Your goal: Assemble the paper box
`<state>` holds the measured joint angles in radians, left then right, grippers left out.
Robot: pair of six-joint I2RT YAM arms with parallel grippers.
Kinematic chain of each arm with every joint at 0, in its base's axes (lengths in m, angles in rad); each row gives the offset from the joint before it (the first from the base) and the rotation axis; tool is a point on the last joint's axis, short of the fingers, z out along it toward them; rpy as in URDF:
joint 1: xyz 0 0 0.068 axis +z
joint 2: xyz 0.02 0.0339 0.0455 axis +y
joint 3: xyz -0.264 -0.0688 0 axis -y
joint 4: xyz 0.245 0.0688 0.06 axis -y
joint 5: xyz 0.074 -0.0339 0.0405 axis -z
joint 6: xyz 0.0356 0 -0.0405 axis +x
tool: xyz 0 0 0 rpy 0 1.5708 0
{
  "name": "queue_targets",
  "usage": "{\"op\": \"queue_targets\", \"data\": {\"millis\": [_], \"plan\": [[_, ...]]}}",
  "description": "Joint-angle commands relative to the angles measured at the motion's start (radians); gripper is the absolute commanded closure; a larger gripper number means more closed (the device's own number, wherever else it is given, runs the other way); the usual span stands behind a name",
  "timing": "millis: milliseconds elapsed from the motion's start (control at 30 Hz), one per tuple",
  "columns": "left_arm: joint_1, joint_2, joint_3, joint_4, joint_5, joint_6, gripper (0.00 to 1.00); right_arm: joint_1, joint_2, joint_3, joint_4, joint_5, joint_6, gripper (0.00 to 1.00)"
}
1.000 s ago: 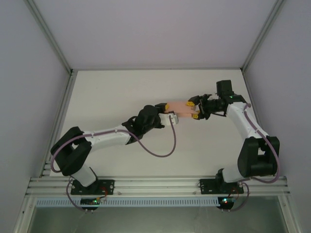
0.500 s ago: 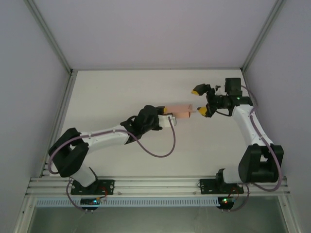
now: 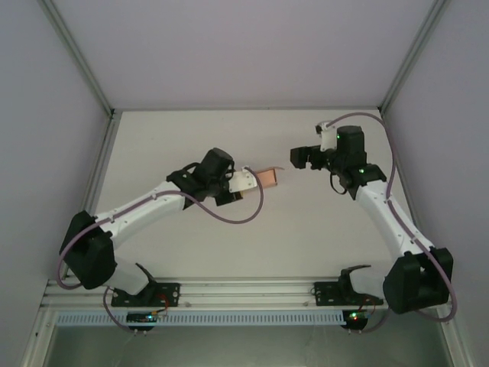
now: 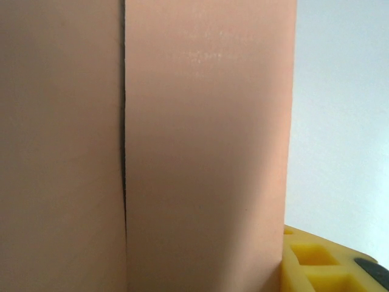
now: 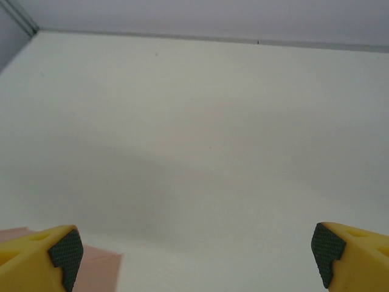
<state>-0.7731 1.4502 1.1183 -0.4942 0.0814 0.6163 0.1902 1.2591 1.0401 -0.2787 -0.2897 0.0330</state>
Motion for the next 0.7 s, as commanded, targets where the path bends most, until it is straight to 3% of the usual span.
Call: {"op": "queue_targets", "data": {"millis": [0, 200, 533, 667], "plan": [[0.01, 0.024, 0.037, -0.197, 0.143, -0.048, 0.67, 0.025, 0.039, 0.062, -0.085, -0.07, -0.167, 0.01], [0.061, 0.153, 0.131, -0.291, 0.181, -0.111, 0.67, 0.047, 0.128, 0.106, -0.186, -0.196, -0.292, 0.01], [0.068, 0.35, 0.279, -0.364, 0.13, -0.065, 0.7, 0.103, 0.253, 0.172, -0.289, -0.245, -0.437, 0.01], [0.07, 0.388, 0.303, -0.366, 0.135, -0.039, 0.7, 0.131, 0.322, 0.234, -0.353, -0.232, -0.487, 0.09]]}}
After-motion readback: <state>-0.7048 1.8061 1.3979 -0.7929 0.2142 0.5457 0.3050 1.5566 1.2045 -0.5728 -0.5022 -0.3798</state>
